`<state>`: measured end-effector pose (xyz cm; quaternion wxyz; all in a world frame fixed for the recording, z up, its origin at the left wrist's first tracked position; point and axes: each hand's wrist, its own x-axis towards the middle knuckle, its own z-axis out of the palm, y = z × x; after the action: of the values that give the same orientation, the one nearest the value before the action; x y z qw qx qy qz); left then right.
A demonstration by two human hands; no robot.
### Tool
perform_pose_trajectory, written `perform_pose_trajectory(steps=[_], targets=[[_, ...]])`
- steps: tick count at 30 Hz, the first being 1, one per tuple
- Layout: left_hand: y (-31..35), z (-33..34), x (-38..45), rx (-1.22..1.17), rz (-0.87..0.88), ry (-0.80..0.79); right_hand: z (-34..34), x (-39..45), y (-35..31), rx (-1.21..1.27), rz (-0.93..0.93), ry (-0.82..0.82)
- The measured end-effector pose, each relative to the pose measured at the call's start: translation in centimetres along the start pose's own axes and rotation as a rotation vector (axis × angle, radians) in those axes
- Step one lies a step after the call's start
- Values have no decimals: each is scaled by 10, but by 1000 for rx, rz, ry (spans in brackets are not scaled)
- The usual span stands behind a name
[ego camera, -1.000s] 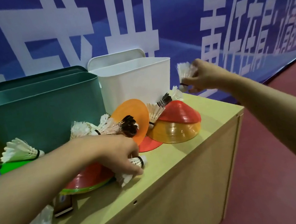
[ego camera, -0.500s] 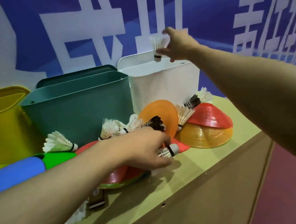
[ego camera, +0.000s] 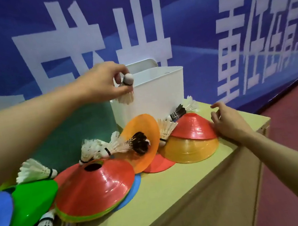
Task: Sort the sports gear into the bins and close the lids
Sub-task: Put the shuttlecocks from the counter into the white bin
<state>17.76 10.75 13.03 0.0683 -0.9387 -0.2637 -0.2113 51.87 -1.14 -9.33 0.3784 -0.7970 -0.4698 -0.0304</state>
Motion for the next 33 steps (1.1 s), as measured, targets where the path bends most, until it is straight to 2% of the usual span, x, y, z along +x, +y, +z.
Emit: perform_pose_trajectory(steps=[7, 14, 15, 18, 20, 21, 24, 26, 29, 30, 31, 33], targets=[[-13, 25, 70, 211, -115, 76, 4, 7, -1, -92, -19, -99], [-30, 34, 121, 176, -236, 169, 6, 7, 7, -78, -13, -92], [-34, 35, 130, 177, -261, 149, 6, 7, 7, -77, -14, -92], [-39, 46, 145, 291, -407, -66, 6, 8, 6, -62, -11, -99], [-27, 55, 148, 302, -486, -81, 6, 9, 7, -46, -7, -96], [-14, 62, 149, 243, -460, -53, 6, 10, 7, -30, 2, -86], [43, 92, 151, 96, -167, -30, 4, 11, 8, 45, 61, -52], [71, 120, 150, 68, -65, -167, 2, 11, 7, 84, 73, -33], [86, 167, 150, 124, -164, -591, 0, 10, 7, 109, 78, -9], [84, 180, 148, 152, -193, -685, 0, 11, 8, 119, 81, -4], [80, 191, 147, 160, -199, -718, -1, 12, 8, 135, 88, 0], [72, 208, 149, 135, -183, -683, -2, 14, 10, 169, 104, 18]])
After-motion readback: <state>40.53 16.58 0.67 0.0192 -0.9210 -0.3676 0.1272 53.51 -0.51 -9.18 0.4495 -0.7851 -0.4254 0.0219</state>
